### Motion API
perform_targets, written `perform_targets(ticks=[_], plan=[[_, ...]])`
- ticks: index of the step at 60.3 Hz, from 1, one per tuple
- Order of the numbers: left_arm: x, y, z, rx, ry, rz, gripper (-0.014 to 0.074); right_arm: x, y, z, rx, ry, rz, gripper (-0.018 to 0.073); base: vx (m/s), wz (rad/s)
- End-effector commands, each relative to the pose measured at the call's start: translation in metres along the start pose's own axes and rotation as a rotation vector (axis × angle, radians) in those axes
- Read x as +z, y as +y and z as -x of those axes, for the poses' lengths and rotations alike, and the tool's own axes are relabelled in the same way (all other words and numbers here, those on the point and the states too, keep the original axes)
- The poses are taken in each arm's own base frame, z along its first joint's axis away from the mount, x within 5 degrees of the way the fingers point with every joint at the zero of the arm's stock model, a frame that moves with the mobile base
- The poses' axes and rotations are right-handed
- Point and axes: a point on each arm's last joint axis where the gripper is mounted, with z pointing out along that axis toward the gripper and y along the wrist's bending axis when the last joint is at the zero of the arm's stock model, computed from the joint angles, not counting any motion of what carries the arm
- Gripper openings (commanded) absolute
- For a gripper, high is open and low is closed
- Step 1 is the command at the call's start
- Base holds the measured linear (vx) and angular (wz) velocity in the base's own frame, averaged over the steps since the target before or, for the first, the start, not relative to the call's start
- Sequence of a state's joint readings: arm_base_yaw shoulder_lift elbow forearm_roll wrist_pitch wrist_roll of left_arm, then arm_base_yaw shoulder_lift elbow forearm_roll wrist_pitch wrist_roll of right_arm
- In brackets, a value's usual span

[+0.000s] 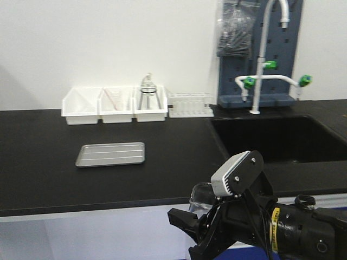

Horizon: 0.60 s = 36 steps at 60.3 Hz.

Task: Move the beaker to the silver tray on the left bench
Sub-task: 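Drive the base to the bench with the silver tray, holding the beaker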

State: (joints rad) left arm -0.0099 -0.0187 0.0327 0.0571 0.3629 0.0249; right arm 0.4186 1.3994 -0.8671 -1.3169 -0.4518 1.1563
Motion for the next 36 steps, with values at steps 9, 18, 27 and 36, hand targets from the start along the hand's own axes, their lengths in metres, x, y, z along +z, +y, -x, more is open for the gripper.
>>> perform_targets(ticks=[9,18,27,36], plan=[[0.0015,-0.0007,0.0009,-0.003,-0.065,-0.005,0.0001,-0.0087,0.0026,0.0204,0.006,-0.083,0.012,-0.0011,0.19,0.36],[0.0015,-0.0007,0.0008,-0.002,-0.064,-0.005,0.0001,-0.0087,0.0026,0.0204,0.006,-0.083,0.012,-0.0011,0.23,0.28],[0.0015,-0.0007,0.0008,-0.002,-0.064,-0.005,0.0001,-0.0087,0.0026,0.0204,0.006,-0.083,0.012,-0.0011,0.29,0.17],[0.0015,-0.0007,0.0008,-0.002,-0.064,-0.005,0.0001,-0.0087,0.0026,0.0204,0.006,-0.083,0.012,-0.0011,0.32,0.08]])
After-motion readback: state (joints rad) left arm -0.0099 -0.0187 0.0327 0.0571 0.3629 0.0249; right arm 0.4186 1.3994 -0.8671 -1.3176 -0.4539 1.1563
